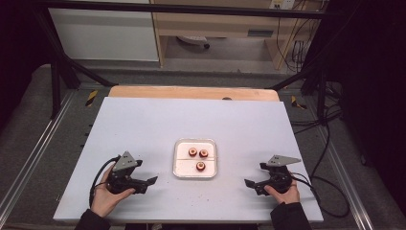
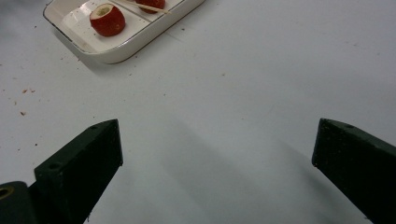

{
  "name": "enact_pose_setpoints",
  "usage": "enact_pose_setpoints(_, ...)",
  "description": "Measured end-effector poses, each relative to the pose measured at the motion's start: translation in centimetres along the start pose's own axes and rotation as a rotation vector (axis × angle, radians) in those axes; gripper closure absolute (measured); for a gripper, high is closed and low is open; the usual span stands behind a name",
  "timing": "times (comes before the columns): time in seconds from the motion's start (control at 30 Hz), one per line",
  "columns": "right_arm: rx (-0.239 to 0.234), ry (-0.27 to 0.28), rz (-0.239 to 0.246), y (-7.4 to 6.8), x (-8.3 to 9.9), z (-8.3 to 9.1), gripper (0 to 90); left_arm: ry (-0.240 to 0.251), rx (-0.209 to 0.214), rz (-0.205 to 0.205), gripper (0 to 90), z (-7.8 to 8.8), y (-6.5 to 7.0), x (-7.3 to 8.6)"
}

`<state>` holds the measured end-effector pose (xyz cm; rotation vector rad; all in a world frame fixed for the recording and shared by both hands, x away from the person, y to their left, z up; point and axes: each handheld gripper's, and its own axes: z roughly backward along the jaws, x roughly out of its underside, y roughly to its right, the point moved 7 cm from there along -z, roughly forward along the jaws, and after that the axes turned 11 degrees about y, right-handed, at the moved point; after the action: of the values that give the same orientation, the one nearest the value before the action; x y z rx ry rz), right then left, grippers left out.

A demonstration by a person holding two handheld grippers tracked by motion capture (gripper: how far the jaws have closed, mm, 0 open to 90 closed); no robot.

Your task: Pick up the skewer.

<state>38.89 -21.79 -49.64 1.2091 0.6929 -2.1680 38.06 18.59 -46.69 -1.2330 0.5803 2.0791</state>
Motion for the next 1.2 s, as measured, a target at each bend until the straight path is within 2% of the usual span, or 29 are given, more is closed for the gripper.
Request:
enact_pose_setpoints(0.13, 0.002, -0.002, 0.001, 0.0, 0.0, -0.1, 2.3, -0.014, 0.002, -0.008, 20.6, -1.0, 0.7, -1.1)
enact_pose_setpoints(0.27, 0.001, -0.004, 0.004, 0.0, 0.0, 0.0, 2.3, -0.032, -0.012, -0.020, 31.5, -2.4, 1.1, -1.9)
enact_pose_setpoints(0.4, 0.003, -0.003, 0.006, 0.0, 0.0, -0.1, 2.4, -0.048, -0.033, -0.010, 43.8, -4.2, 1.3, -2.8)
enact_pose_setpoints(0.5, 0.003, -0.004, 0.007, 0.1, 0.0, -0.1, 2.6, -0.055, -0.043, -0.017, 52.3, -4.8, 1.4, -3.0)
enact_pose_setpoints(0.57, 0.003, -0.006, 0.006, 0.1, 0.1, -0.1, 2.6, -0.061, -0.047, -0.019, 54.9, -5.5, 1.5, -3.2)
enact_pose_setpoints(0.6, 0.002, -0.006, 0.005, 0.0, 0.1, -0.1, 2.7, -0.065, -0.046, -0.017, 61.1, -5.8, 1.6, -3.3)
enact_pose_setpoints(0.63, 0.002, -0.006, 0.005, 0.0, 0.1, -0.1, 2.7, -0.067, -0.043, -0.014, 61.1, -6.2, 1.6, -3.4)
enact_pose_setpoints(0.7, 0.002, -0.007, 0.007, 0.1, 0.1, -0.1, 2.8, -0.084, -0.043, -0.015, 67.6, -7.3, 1.8, -3.6)
enact_pose_setpoints(0.9, 0.000, -0.007, 0.004, 0.0, 0.1, -0.1, 2.8, -0.104, -0.046, -0.007, 81.0, -9.0, 2.0, -3.8)
enact_pose_setpoints(1.1, -0.002, -0.007, 0.003, 0.0, 0.1, -0.1, 2.9, -0.117, -0.060, -0.004, 90.0, -10.6, 1.8, -3.9)
enact_pose_setpoints(1.2, -0.003, -0.007, 0.004, 0.0, 0.1, -0.1, 3.0, -0.125, -0.066, -0.001, 90.0, -11.2, 1.6, -3.7)
